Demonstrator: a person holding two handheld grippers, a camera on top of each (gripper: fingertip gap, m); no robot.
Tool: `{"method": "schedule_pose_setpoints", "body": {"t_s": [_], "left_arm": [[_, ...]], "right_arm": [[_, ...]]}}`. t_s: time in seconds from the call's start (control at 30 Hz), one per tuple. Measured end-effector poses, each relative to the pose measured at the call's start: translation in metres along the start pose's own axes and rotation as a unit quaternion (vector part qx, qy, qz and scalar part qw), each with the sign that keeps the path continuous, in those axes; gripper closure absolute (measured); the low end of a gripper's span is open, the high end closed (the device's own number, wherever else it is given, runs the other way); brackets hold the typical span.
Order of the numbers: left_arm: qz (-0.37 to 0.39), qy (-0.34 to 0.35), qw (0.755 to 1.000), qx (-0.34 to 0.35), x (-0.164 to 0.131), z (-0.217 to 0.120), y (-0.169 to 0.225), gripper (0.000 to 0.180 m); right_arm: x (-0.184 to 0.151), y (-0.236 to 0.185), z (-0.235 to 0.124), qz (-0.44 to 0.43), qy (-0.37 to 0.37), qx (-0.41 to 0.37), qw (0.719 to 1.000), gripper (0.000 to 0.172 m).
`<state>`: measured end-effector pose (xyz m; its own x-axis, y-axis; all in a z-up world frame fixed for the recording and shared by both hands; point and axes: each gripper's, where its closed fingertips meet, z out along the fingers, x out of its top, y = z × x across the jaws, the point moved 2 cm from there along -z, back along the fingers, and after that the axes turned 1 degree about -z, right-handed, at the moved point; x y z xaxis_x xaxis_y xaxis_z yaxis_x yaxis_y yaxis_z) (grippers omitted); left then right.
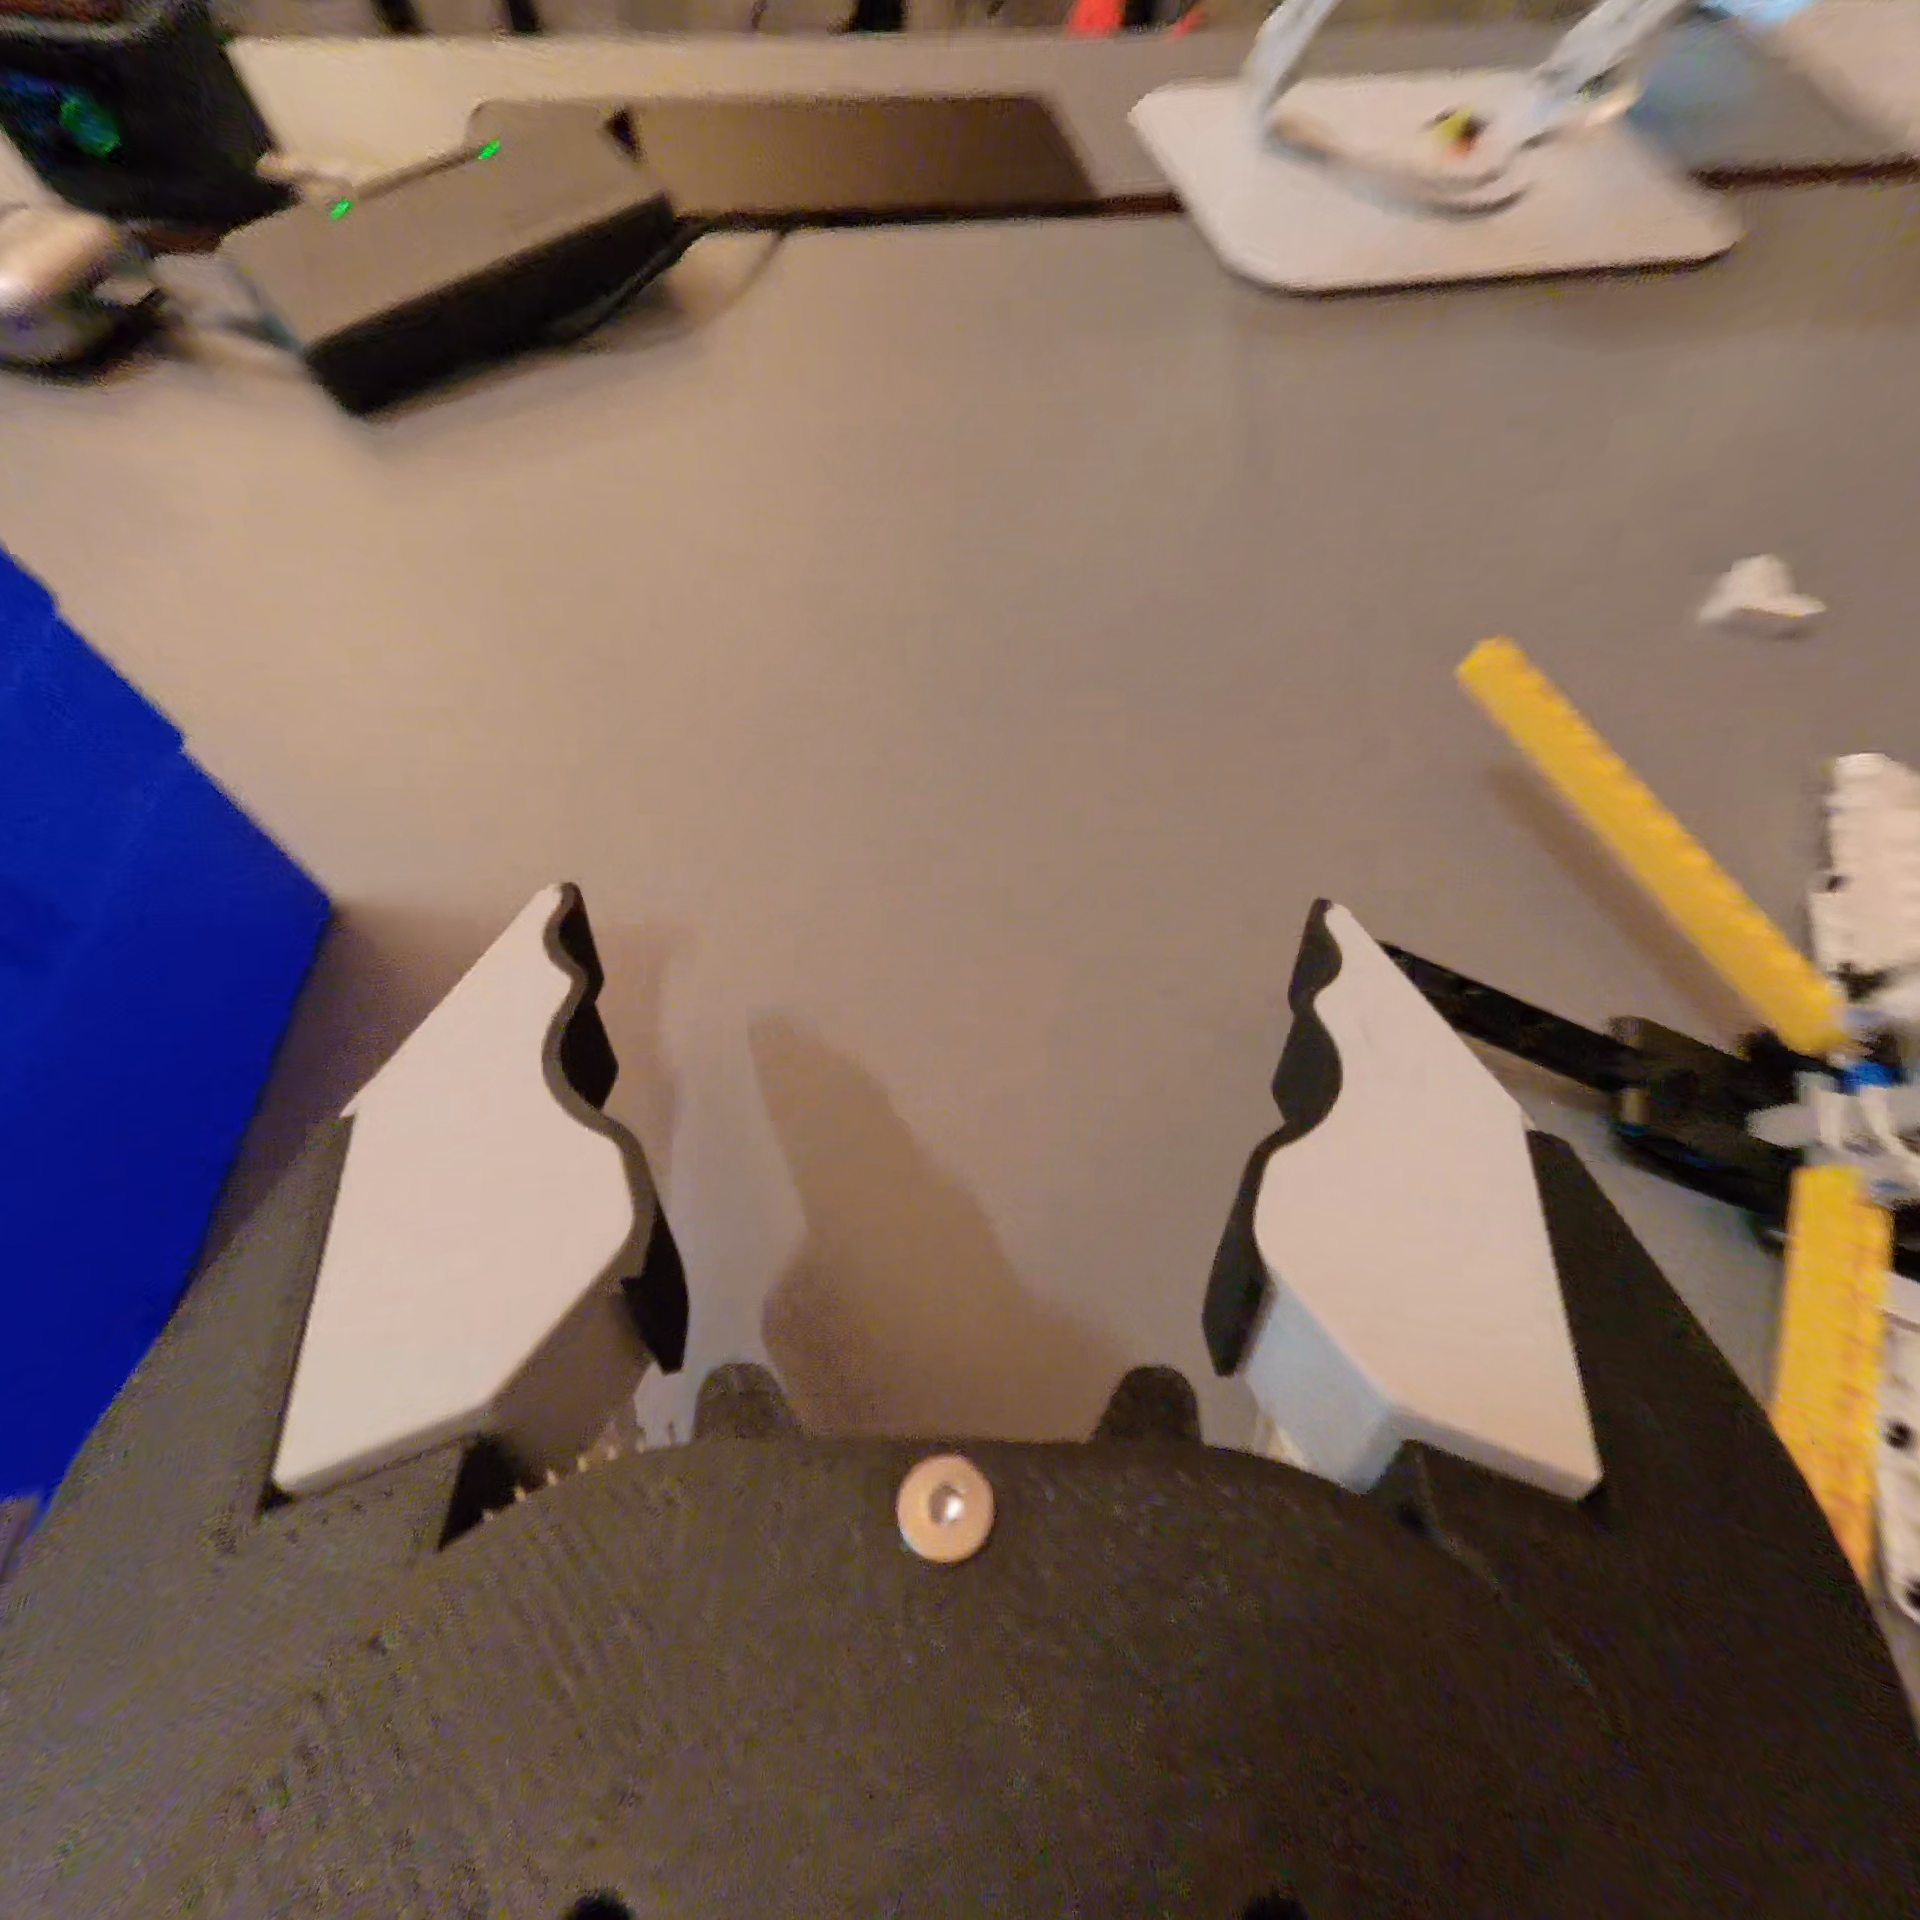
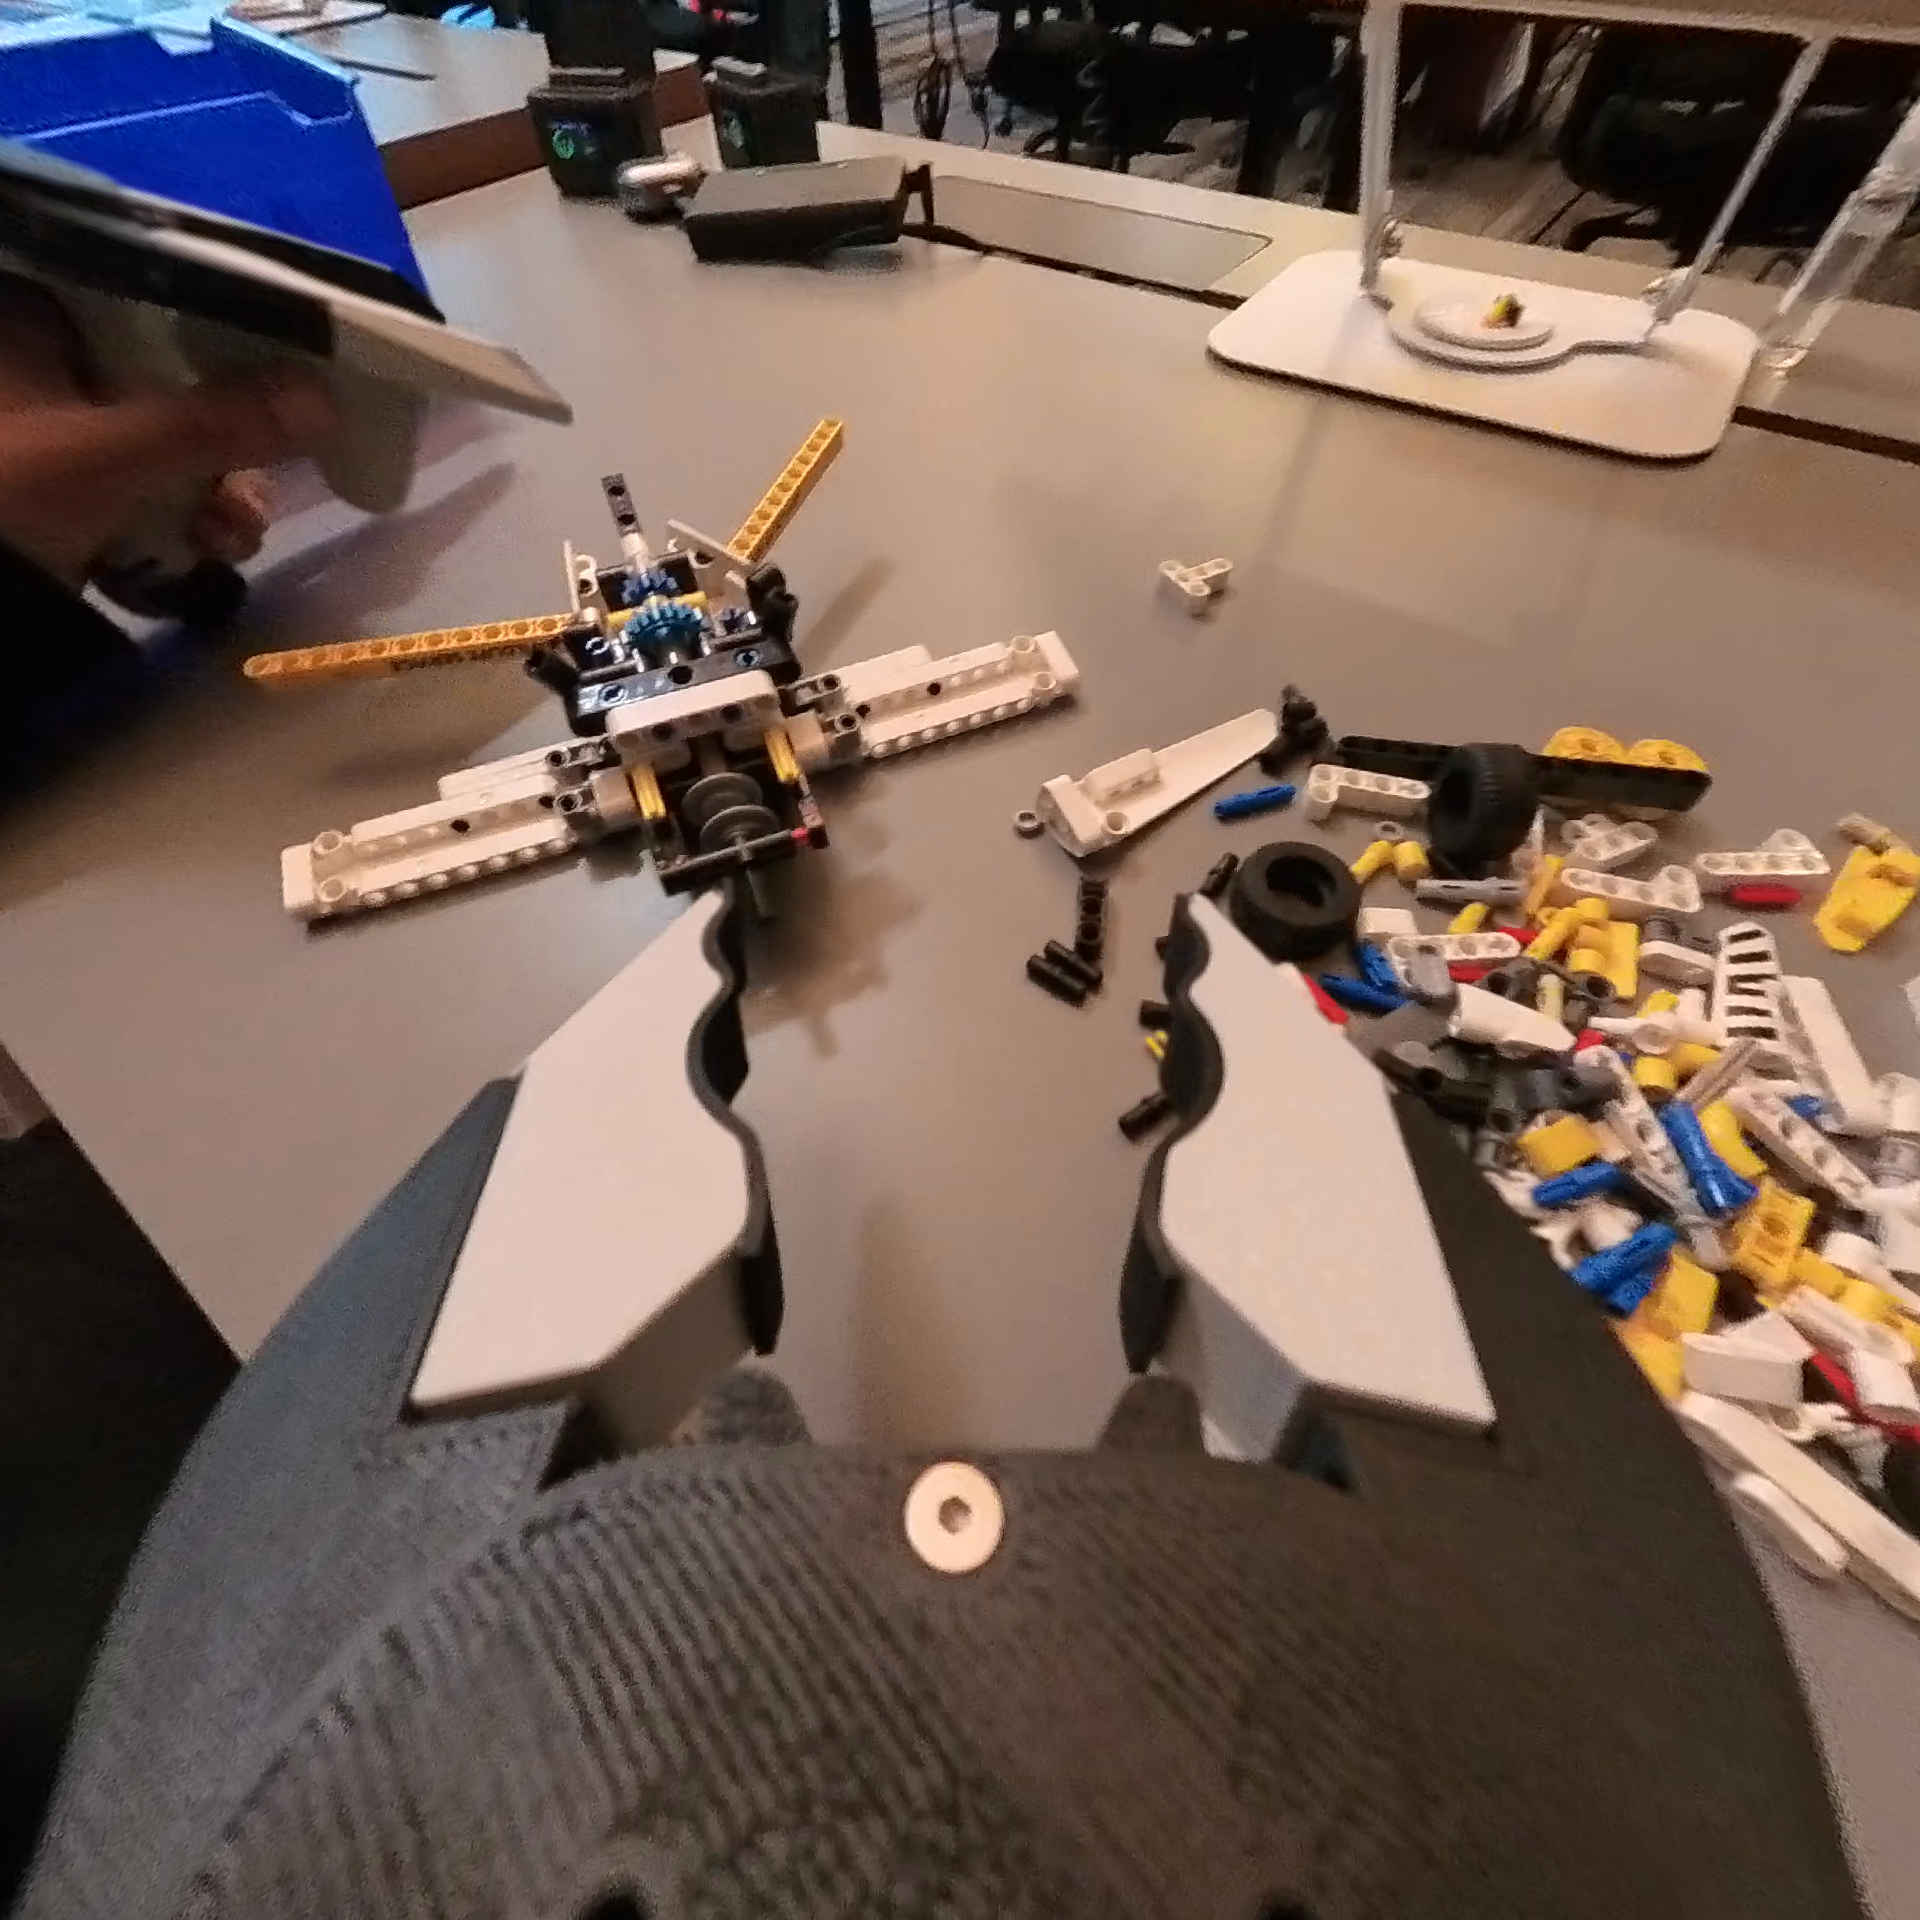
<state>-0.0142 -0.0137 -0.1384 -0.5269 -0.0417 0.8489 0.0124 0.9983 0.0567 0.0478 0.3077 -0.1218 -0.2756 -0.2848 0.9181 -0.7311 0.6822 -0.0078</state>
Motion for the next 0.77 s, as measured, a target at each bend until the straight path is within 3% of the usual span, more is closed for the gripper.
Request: {"method": "schedule_pose_setpoints", "body": {"t_s": [0.27,0.5,0.6,0.77], "left_arm": [[-0.008,-0.032,0.999,0.035,-0.008,0.004,-0.01,0.038],[-0.023,-0.149,0.986,0.072,-0.035,0.022,-0.02,0.028],[-0.039,-0.139,0.988,0.053,-0.033,0.022,-0.019,0.026],[-0.029,-0.148,0.986,0.063,-0.035,0.023,-0.019,0.027]], "right_arm": [[-0.042,-0.027,0.011,-0.089,-0.146,0.054,0.984,0.081],[-0.039,-0.034,0.028,-0.085,-0.16,0.076,0.981,0.075],[-0.04,-0.028,0.03,-0.064,-0.169,0.078,0.98,0.068],[-0.048,-0.009,0.029,-0.027,-0.194,0.015,0.98,0.024]]}}
